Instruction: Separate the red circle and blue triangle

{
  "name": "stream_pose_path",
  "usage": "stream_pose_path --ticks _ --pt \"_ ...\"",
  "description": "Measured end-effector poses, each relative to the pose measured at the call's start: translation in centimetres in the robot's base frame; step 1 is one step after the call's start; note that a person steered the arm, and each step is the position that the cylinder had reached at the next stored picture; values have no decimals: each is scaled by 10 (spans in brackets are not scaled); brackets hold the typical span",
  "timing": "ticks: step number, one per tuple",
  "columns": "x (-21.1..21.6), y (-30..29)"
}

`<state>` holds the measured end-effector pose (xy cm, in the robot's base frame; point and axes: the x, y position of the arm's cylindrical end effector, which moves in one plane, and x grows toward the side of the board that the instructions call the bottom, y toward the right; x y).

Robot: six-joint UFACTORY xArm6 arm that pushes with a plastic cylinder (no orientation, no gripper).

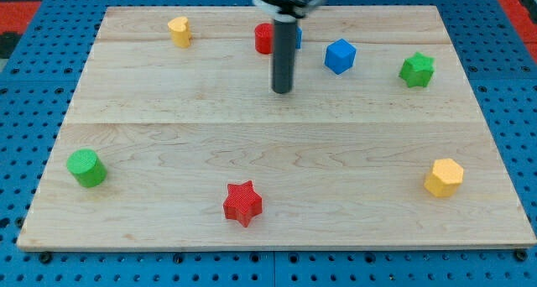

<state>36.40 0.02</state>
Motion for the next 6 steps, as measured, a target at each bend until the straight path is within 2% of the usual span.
stream_pose_path --ticks 2,4,6 --pt "-63 3" --pt "-79 1" --pt "-88 59"
